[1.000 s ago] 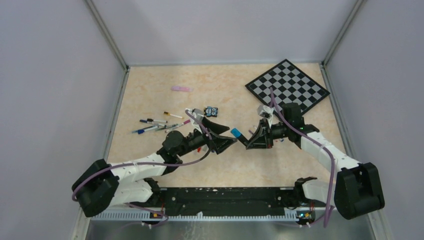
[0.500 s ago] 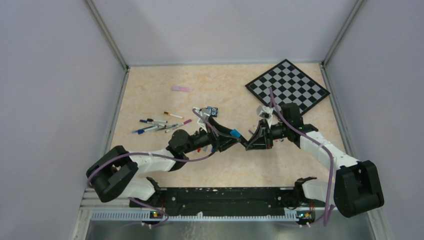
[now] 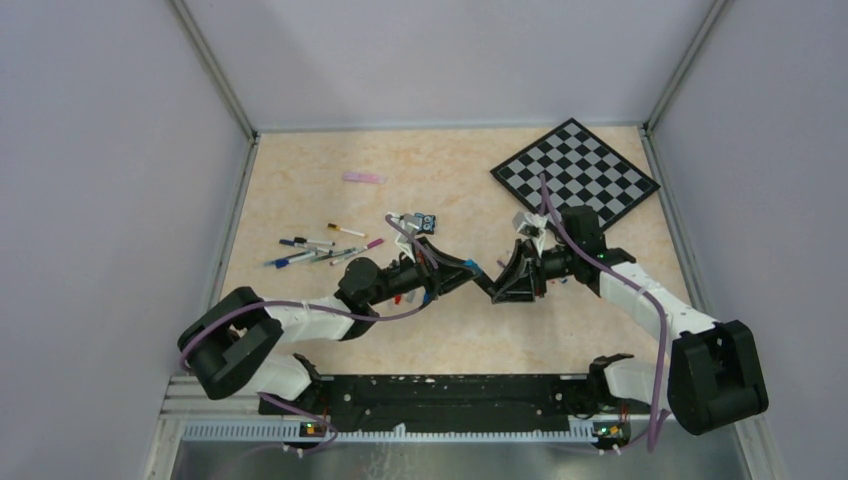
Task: Open the pen caps
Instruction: Open the pen cap from the pen, then place the pen at the center of the board, then place the pen cap at the center of the board, then pick up the pen from the center of the board.
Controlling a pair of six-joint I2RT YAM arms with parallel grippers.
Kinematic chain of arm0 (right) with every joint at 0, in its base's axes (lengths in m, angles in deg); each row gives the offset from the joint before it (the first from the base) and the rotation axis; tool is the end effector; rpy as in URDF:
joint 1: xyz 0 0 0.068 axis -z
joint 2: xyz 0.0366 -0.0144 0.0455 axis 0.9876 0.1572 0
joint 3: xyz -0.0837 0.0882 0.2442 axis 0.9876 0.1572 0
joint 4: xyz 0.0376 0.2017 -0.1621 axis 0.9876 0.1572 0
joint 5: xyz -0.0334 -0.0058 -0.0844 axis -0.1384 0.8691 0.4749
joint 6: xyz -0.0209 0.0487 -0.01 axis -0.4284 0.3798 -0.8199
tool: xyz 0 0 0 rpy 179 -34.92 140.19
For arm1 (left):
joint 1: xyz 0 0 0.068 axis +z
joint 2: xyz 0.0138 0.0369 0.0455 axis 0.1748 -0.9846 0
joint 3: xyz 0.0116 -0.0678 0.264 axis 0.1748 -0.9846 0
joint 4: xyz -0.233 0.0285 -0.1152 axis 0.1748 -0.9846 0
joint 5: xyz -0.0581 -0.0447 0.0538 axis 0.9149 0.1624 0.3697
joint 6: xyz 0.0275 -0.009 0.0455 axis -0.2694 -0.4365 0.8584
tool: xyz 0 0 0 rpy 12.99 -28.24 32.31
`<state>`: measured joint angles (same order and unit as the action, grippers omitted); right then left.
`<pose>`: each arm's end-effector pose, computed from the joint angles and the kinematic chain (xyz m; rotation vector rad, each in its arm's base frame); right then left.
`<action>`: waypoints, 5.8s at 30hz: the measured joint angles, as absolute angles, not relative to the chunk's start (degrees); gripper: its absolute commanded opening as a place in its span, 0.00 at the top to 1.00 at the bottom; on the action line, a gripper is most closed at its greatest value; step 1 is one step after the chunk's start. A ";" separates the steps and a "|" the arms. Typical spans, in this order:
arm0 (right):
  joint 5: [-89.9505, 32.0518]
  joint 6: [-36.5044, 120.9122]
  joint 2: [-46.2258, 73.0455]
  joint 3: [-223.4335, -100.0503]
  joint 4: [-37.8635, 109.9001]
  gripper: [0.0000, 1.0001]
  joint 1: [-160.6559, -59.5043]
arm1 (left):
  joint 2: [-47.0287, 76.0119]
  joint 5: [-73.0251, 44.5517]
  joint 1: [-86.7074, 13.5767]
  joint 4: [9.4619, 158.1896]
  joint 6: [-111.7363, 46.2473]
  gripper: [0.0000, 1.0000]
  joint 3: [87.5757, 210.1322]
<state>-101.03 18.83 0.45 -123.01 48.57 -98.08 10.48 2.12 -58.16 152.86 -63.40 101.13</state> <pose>0.1997 0.0983 0.2266 -1.1789 1.6107 1.5761 0.1650 -0.2060 0.2364 0.4927 1.4213 -1.5857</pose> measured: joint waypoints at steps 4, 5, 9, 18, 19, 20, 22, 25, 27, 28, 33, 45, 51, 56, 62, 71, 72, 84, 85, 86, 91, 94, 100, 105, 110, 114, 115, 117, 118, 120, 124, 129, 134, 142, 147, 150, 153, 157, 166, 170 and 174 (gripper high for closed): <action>-101.01 21.08 0.45 -122.97 47.06 0.52 -98.10 | 10.17 2.76 -58.42 152.99 -63.58 1.00 101.68; -101.10 21.91 0.45 -122.97 46.32 0.52 -98.10 | 9.67 3.06 -58.64 153.27 -63.69 1.00 102.12; -101.58 24.71 0.45 -122.95 43.39 0.51 -98.10 | 7.60 3.76 -59.63 153.69 -63.71 1.00 103.21; -102.12 29.00 0.45 -122.84 39.46 1.00 -98.43 | 4.97 3.98 -60.28 153.25 -62.70 1.00 104.67; -102.06 29.41 0.60 -122.84 39.37 1.00 -98.41 | 5.02 3.70 -60.26 153.12 -62.40 1.00 104.67; -101.95 29.41 0.75 -122.84 39.37 1.00 -98.43 | 5.13 3.46 -60.24 152.86 -62.09 1.00 104.67; -101.86 28.47 1.30 -123.04 39.91 1.00 -98.47 | 5.96 2.69 -59.91 151.39 -61.02 1.00 104.67; -101.58 25.85 2.89 -125.02 41.60 1.00 -99.46 | 9.80 2.39 -58.69 146.21 -59.08 1.00 104.65; -100.49 24.73 3.99 -127.21 41.53 1.00 -100.92 | 13.28 2.63 -57.22 142.34 -58.18 1.00 104.65; -99.61 23.95 4.51 -128.48 41.42 1.00 -101.77 | 15.16 2.78 -56.39 140.27 -57.83 1.00 104.65; -97.71 18.50 7.20 -131.30 48.22 1.00 -104.22 | 25.80 -5.02 -47.52 137.23 -56.32 1.00 105.66; -82.74 9.94 8.90 -130.93 61.90 1.00 -103.91 | 39.90 -12.87 -42.91 134.78 -54.05 1.00 107.10; -64.97 9.41 6.19 -130.93 60.33 1.00 -92.55 | 43.20 -7.73 -42.86 119.22 -56.19 1.00 102.90; -53.65 8.60 6.65 -131.06 60.13 0.98 -86.30 | 43.24 -3.21 -42.86 112.40 -60.34 1.00 94.86; -46.98 7.77 12.18 -133.61 60.33 0.92 -82.12 | 43.24 -0.08 -42.86 110.04 -62.77 1.00 91.32; -42.96 7.38 19.66 -137.74 60.72 0.85 -81.90 | 45.21 0.86 -42.86 109.93 -62.86 1.00 90.18; -42.87 7.36 20.51 -138.18 60.88 0.84 -81.90 | 45.47 0.86 -42.86 109.91 -62.88 1.00 89.92; -43.44 7.47 25.08 -140.67 63.39 0.72 -81.90 | 45.87 0.83 -42.86 109.49 -62.81 0.99 88.83; -43.61 7.49 25.08 -140.67 63.39 0.71 -81.90 | 45.87 0.86 -42.86 109.49 -62.81 0.98 88.83; -43.70 7.49 25.08 -140.67 63.50 0.71 -81.90 | 45.87 0.86 -42.86 109.47 -62.81 0.98 88.83; -45.89 7.49 25.08 -140.67 64.48 0.71 -81.88 | 45.87 0.92 -42.86 109.49 -62.81 0.98 88.76; -47.70 7.49 25.06 -140.67 65.31 0.71 -81.90 | 45.87 1.14 -42.86 109.49 -62.84 0.98 88.76; -50.63 7.51 23.29 -140.67 66.34 0.71 -81.90 | 45.89 1.71 -42.86 109.49 -62.84 0.97 88.76; -54.06 7.51 20.23 -140.67 66.54 0.71 -81.90 | 45.63 2.21 -42.86 109.51 -62.88 0.97 88.76; -60.01 7.05 17.34 -140.65 68.09 0.71 -81.88 | 42.94 3.24 -42.86 109.49 -63.29 1.00 88.78; -65.30 6.53 13.45 -140.43 68.81 0.71 -81.90 | 39.05 3.04 -42.88 105.91 -63.69 1.00 90.62; -66.06 6.48 12.53 -140.37 68.77 0.71 -81.90 | 37.54 2.54 -42.91 103.39 -63.73 1.00 92.17; -67.55 6.48 10.37 -139.91 68.50 0.71 -81.88 | 34.09 1.12 -43.19 98.83 -63.64 1.00 96.02; -68.14 6.46 9.52 -139.69 68.37 0.71 -81.90 | 32.82 0.24 -43.43 96.95 -63.64 1.00 97.63; -68.99 6.46 8.69 -139.62 68.31 0.71 -81.90 | 29.78 -2.07 -44.70 93.40 -63.51 1.00 101.28; -69.45 6.48 8.49 -139.30 68.33 0.71 -81.90 | 24.51 -9.02 -50.58 86.67 -63.05 0.98 107.32; -69.64 6.46 8.03 -139.10 68.15 0.71 -81.90 | 14.33 -18.49 -58.27 77.80 -61.65 0.94 117.59; -70.08 6.46 6.54 -138.99 68.26 0.71 -81.90 | 3.46 -24.56 -60.98 71.26 -60.15 0.83 125.50; -70.74 6.46 5.76 -138.99 68.24 0.71 -81.90 | -4.51 -29.96 -62.12 62.74 -57.92 0.69 133.11; -70.80 6.44 5.76 -138.99 68.24 0.71 -81.90 | -6.02 -31.14 -62.14 60.53 -57.04 0.63 135.10; -70.89 6.44 5.76 -138.97 68.24 0.71 -81.90 | -7.05 -31.14 -62.14 59.79 -56.93 0.63 135.45; -70.96 6.44 5.76 -138.97 68.26 0.71 -81.90 | -7.55 -31.14 -62.14 58.94 -56.74 0.63 135.56; -70.96 6.44 5.76 -138.97 68.24 0.71 -81.90 | -7.51 -31.16 -62.14 58.37 -56.32 0.61 135.84; -71.15 6.42 5.76 -138.97 68.26 0.71 -81.90 | 0.51 -34.44 -62.07 59.37 -52.80 0.38 135.32; -71.37 6.40 5.74 -138.97 68.26 0.71 -81.90 | 7.25 -37.07 -60.87 62.48 -50.14 0.10 133.35; -71.74 6.37 5.34 -138.95 68.26 0.71 -81.90 | 13.37 -36.43 -54.88 68.53 -49.11 0.02 129.37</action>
